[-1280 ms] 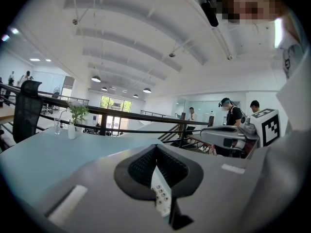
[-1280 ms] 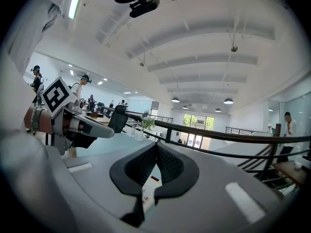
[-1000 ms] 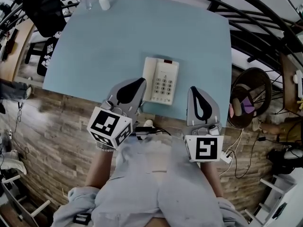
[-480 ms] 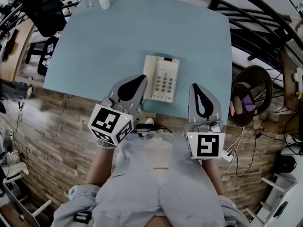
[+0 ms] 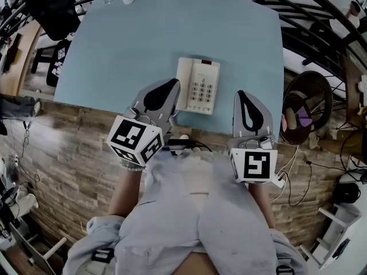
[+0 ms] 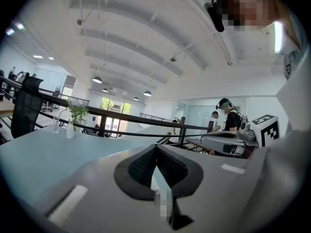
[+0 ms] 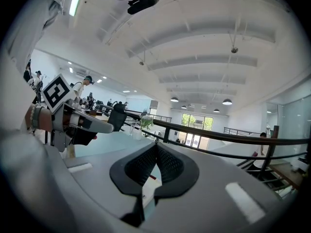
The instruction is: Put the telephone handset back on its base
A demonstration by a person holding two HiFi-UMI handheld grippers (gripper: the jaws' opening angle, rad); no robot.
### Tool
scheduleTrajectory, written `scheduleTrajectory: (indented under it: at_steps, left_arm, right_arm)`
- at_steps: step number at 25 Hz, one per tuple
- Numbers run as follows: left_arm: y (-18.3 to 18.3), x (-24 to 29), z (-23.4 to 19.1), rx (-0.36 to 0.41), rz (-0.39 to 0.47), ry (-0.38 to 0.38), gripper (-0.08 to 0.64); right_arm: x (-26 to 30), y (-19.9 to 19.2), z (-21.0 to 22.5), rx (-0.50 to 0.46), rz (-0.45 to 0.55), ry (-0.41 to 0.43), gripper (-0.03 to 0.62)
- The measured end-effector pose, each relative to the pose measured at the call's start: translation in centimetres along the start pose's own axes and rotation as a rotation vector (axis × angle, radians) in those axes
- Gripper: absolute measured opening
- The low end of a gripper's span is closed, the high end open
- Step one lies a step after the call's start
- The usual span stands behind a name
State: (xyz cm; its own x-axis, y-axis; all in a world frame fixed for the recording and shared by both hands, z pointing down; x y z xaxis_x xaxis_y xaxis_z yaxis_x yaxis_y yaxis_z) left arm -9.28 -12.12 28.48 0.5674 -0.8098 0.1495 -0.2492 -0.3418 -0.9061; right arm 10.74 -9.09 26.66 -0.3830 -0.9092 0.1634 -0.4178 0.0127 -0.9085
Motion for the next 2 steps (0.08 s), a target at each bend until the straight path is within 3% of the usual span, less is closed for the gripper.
scheduleTrajectory:
  at_steps: [2]
  left_arm:
    - [0.17, 0.06, -0.11, -0.003, 0.005, -0.001, 0.003]
  right_arm:
    - [0.22, 0.04, 0.06, -0.002, 0.002, -0.002, 0.007]
Point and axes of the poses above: the fingertips, and each gripper's own axes: x forward along the fingers, z to its right, y out of its top, the point moved 6 cm from there along -x, backward along the fingers, and after that the axes turned 11 degrees about -x, right-handed, at the moved point
